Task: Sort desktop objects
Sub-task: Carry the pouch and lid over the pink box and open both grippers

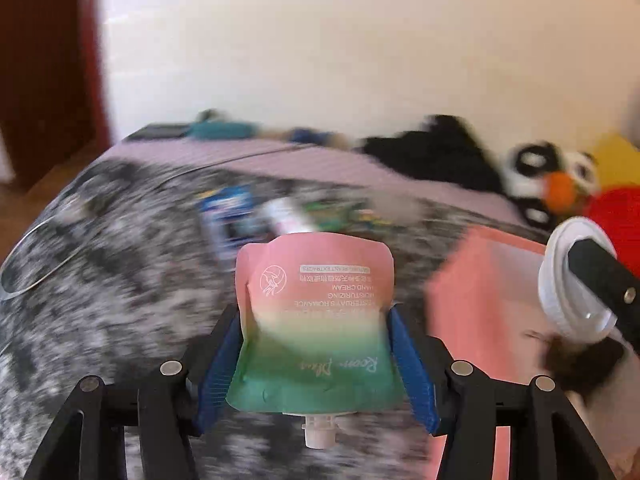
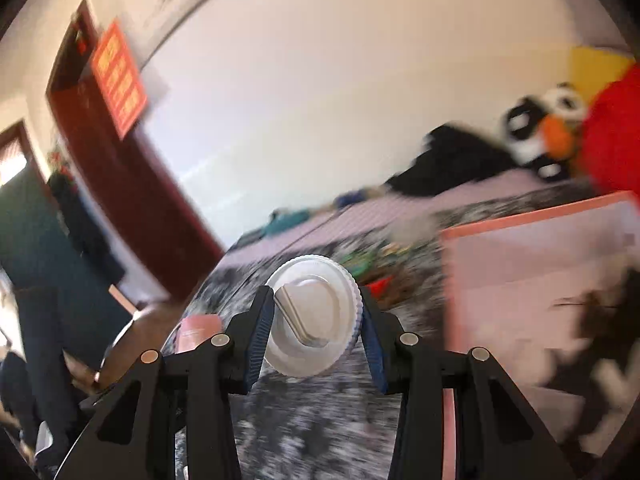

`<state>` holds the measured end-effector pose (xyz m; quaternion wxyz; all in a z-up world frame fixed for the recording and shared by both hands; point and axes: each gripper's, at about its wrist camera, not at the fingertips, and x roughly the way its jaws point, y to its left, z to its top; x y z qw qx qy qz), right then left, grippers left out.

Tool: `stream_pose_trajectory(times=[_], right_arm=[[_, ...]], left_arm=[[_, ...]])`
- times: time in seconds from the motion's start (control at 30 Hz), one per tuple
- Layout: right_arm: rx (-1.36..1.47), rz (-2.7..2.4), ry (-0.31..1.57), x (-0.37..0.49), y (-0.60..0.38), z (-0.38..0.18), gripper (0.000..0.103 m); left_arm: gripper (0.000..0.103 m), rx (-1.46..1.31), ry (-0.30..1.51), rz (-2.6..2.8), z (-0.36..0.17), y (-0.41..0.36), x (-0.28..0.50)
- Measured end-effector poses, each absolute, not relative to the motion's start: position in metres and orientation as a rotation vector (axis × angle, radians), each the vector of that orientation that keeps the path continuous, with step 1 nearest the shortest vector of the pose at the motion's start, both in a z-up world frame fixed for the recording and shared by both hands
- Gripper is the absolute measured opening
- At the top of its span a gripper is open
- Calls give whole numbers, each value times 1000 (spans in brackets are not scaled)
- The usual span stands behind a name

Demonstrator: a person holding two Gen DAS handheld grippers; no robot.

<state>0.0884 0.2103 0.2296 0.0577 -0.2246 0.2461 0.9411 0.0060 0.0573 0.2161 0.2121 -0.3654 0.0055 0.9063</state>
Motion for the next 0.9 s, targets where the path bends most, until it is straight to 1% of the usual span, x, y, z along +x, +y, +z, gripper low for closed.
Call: stream_pose_trajectory(times=[0.07, 0.2, 0.37, 0.53, 0.67, 0.7, 0.77, 0.8, 0.83, 0.87, 0.9], right_arm=[[-595, 2810, 735, 122, 236, 242, 44], [-469, 2692, 636, 177, 272, 263, 44], [-445, 2525, 526, 210, 314, 265, 45], [-528, 2425, 585, 222, 362, 248, 45], [-556, 2398, 644, 224, 387, 236, 45], [-561, 2395, 645, 224, 389, 235, 45], [-578, 2384, 651, 220, 394, 232, 45], [-588, 2379, 656, 217, 395, 230, 46], [-604, 2370, 661, 214, 398, 227, 46], [-629, 2355, 665, 213, 400, 225, 50], [-655, 2338, 662, 211, 400, 222, 70]], left_arm=[[62, -957, 58, 2464, 226, 87, 28], [63, -851, 112, 2377, 242, 140, 69], [63, -803, 174, 2277, 240, 196, 103], [64, -871, 227, 2172, 215, 232, 112], [66, -897, 248, 2164, 206, 243, 108], [69, -907, 239, 2161, 205, 244, 107], [81, -925, 215, 2148, 203, 246, 105], [92, -933, 205, 2142, 202, 247, 103], [96, -931, 198, 2142, 202, 247, 104], [97, -919, 196, 2152, 203, 246, 104], [97, -915, 200, 2169, 204, 246, 104]])
